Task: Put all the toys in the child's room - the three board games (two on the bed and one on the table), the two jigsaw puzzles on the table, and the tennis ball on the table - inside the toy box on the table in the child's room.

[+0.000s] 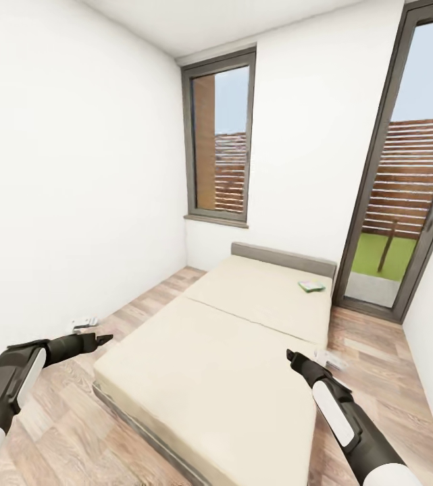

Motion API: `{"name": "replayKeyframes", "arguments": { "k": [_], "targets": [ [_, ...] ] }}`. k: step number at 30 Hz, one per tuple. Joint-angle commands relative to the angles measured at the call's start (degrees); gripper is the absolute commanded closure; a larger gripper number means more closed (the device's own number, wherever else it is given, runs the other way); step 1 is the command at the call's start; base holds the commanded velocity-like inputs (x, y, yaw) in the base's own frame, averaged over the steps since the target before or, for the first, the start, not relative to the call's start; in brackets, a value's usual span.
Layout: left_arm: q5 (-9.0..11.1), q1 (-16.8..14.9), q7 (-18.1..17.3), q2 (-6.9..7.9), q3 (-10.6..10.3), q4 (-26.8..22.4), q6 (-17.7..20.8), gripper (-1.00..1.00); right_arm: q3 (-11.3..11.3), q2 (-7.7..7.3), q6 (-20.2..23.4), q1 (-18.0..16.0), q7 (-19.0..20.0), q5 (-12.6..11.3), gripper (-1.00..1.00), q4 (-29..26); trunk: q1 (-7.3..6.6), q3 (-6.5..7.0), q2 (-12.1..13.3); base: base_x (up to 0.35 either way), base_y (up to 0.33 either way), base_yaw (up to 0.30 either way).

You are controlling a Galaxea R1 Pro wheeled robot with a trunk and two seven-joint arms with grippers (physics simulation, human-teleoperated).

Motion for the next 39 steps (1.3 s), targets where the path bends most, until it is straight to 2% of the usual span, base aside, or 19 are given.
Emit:
{"name": "replayKeyframes", "arguments": {
  "k": [1,18,39],
  "targets": [
    [0.5,0.0,0.0,-0.02,0.1,0.0,0.5,-1.00,0.2,-0.08,0.1,0.0,-0.5,-0.4,-1.00,-0.1,0.02,-0.04,0.0,0.000,-0.032,0.283],
    [0.5,0.0,0.0,-0.02,0.0,0.0,0.5,-1.00,0.2,-0.08,0.1,0.0,-0.5,-0.4,-1.00,-0.1,0.02,-0.37,0.0,-0.003,-0.022,0.283],
    [0.6,0.0,0.0,-0.02,0.0,0.0,0.5,-1.00,0.2,-0.16,0.1,0.0,-0.4,-0.4,-1.00,-0.1,0.02,-0.92,0.0,-0.048,-0.148,0.283]
  ]
}}
